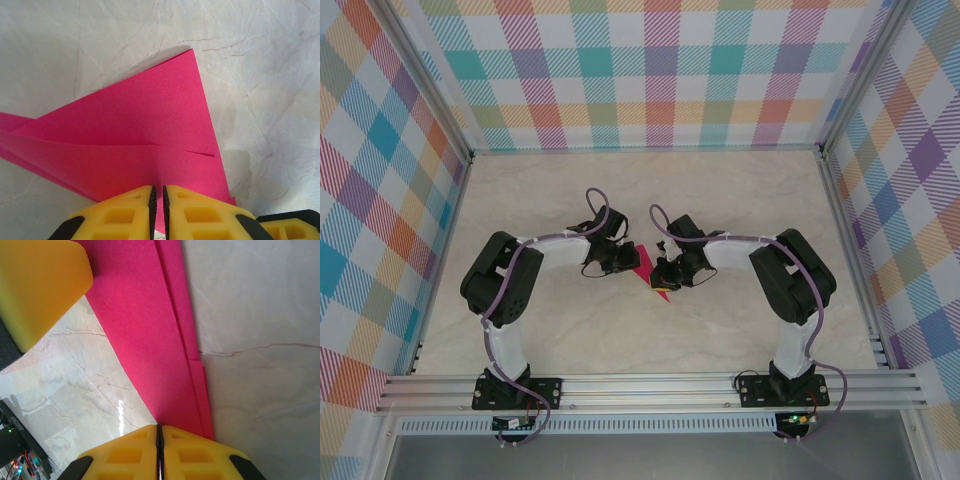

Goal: Fold a paper plane with a square sheet of paper (pick it up from the middle)
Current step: Fold the wing for the fifth time at the center of the table.

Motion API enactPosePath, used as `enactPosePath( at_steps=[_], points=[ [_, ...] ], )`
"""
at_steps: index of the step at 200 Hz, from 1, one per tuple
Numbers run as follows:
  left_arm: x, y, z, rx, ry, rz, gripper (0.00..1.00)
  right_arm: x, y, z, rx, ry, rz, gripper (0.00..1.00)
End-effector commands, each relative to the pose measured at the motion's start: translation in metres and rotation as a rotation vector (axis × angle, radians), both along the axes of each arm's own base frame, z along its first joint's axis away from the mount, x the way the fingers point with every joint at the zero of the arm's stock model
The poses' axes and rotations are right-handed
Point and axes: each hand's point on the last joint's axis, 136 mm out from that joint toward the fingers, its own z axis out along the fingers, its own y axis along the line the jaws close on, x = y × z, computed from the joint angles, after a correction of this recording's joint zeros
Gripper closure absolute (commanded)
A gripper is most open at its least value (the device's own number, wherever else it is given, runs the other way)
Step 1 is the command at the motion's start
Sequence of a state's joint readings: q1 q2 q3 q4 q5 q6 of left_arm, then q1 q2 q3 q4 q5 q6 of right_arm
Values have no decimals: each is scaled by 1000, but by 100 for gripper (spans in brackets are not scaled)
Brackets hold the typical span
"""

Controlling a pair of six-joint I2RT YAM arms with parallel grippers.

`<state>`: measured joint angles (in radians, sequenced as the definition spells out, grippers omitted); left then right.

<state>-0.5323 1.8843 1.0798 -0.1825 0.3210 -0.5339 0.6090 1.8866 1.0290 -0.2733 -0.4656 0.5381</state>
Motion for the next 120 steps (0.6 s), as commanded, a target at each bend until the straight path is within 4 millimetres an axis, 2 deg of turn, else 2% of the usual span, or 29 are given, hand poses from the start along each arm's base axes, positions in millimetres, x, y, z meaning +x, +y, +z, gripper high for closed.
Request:
enactPosePath(
  at_steps=[1,58,120],
  points=[
    [7,15,-8,45,18,46,85,-23,-31,-41,-164,111,-22,90],
    [16,35,-11,78,19,94,85,-26,-35,-45,-183,120,-22,90],
    [37,65,-19,120,35,209,86,-31,-41,-53,-219,150,-23,90]
  ],
)
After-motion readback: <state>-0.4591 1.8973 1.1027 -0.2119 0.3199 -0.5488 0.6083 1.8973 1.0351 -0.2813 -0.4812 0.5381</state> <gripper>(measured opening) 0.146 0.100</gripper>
